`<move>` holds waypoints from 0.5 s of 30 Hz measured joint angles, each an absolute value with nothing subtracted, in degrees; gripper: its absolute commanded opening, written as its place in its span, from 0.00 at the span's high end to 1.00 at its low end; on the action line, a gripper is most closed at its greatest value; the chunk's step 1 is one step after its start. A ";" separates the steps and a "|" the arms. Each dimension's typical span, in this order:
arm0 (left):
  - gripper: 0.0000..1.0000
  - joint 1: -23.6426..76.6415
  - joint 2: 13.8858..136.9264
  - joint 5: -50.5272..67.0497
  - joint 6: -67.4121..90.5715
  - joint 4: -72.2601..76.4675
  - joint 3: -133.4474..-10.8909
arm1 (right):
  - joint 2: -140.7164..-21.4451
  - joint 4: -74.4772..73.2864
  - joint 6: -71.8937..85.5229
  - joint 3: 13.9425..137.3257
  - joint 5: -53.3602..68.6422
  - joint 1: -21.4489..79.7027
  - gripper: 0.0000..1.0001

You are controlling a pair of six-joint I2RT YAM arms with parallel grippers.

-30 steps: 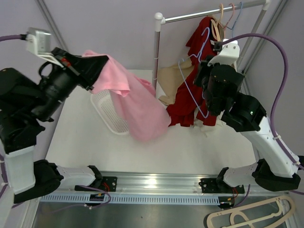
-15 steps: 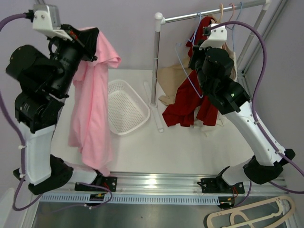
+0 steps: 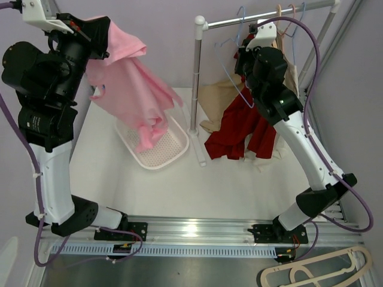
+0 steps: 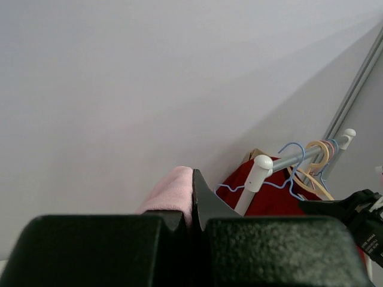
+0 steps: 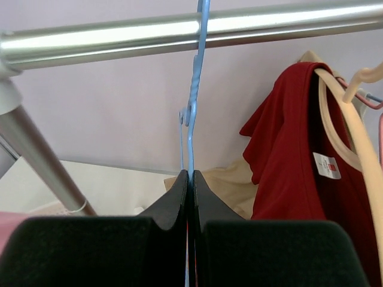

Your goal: Remove the t-shirt from the hanger

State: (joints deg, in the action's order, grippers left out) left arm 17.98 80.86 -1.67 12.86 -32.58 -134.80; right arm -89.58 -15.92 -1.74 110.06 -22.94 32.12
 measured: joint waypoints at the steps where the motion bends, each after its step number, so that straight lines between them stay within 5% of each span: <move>1: 0.99 16.47 81.28 -0.54 13.82 -32.14 -134.78 | -90.45 -15.88 -1.74 110.50 -22.37 31.57 1.00; 15: 0.99 14.09 75.44 1.41 22.72 -26.74 -100.40 | -93.06 -15.03 1.19 110.02 -13.61 30.11 1.00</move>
